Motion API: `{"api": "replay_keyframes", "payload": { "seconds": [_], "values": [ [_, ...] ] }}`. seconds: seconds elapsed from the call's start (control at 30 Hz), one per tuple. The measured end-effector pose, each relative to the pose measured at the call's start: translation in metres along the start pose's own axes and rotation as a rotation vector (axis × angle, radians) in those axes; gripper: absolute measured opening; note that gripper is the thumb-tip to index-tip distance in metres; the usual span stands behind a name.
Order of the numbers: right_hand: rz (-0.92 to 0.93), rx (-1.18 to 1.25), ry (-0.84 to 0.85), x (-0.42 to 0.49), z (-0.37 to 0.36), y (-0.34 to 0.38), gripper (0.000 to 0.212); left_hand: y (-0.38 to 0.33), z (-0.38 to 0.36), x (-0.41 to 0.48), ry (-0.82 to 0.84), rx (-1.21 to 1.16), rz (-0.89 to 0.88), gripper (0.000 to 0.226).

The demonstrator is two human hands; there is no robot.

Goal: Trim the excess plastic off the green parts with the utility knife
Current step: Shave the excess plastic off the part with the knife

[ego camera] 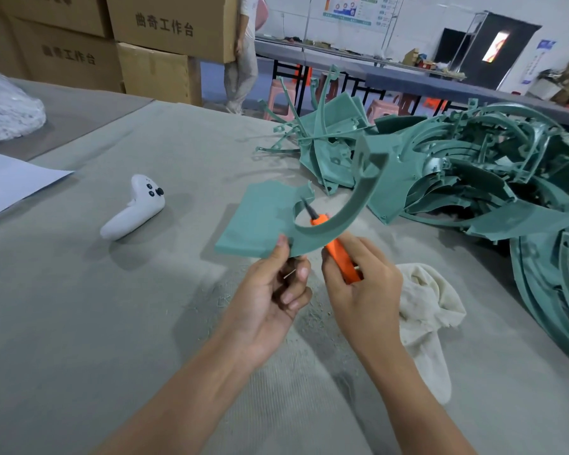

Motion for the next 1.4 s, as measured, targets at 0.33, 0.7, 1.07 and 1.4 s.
{"api": "replay_keyframes", "payload": {
  "seconds": [0.33,0.7,1.07,1.4],
  "values": [
    [0.025,0.058,0.162,0.001,-0.012,0.002,0.029,-0.003,0.007,0.001,-0.020,0.084,-0.010,0.030],
    [0.082,0.045,0.134,0.004,-0.007,0.006,0.038,-0.009,0.015,0.005,-0.034,0.184,-0.029,0.024],
    [-0.103,0.072,0.075,0.018,0.026,-0.034,0.037,-0.034,0.040,0.017,-0.128,0.349,-0.141,0.031],
    [-0.066,0.011,0.076,0.020,0.027,-0.040,0.044,-0.037,0.028,0.017,0.073,0.564,-0.120,0.040]
  ]
}}
Point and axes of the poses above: each hand's wrist, its own x-axis towards the middle knuckle, its own z-axis out of the back of the hand, y = z × x, the point moved 10 cm from there along x, towards the middle knuckle, and after that the axes turned 13 degrees about -z, right-handed, at the moved point
